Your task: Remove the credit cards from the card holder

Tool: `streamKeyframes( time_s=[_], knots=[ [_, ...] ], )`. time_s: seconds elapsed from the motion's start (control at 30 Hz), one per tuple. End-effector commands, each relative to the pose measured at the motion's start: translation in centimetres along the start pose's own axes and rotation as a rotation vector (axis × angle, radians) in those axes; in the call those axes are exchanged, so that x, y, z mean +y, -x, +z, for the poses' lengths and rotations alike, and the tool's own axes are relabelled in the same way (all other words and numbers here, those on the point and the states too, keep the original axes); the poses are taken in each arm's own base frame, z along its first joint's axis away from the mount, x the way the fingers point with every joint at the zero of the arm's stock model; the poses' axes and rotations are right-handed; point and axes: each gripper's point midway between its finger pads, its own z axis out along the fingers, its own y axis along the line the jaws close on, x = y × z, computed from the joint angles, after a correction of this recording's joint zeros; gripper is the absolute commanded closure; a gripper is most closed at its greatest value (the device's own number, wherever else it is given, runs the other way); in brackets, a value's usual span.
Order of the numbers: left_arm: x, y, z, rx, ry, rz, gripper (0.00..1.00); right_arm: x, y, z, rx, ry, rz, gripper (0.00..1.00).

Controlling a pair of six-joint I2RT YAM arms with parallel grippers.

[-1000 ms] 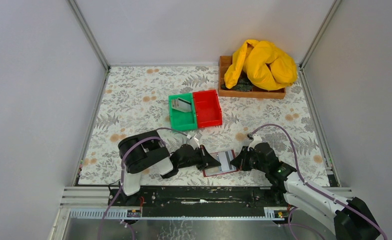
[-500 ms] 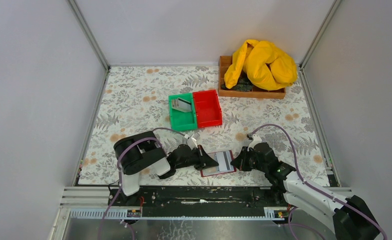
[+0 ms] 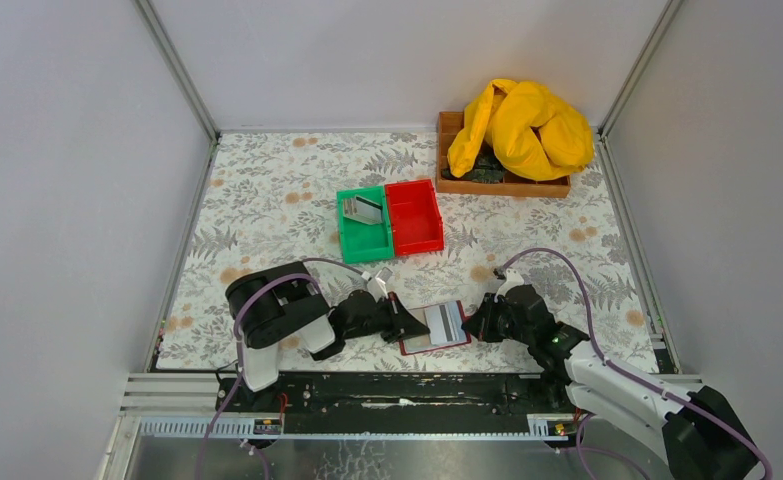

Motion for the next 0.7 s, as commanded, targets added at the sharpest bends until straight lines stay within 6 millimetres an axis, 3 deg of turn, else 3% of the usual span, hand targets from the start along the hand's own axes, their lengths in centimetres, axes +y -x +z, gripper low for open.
streamKeyframes(
  time_s=[0.0, 0.13, 0.67],
  knots=[
    [-1.0, 0.4, -0.6, -0.012, -0.048, 0.026, 1.0, 0.4, 1.2, 0.0, -0.036, -0.011, -0.011, 1.0],
    [-1.0, 0.4, -0.5, -0.004, -0.051, 0.023, 1.0, 1.4, 2.1, -0.4, -0.067, 0.032, -0.038, 1.0],
    [-1.0, 1.0, -2.1, -0.032, -0.019, 0.056, 1.0, 0.4, 2.0, -0.1, -0.062, -0.021, -0.033, 1.0]
  ],
)
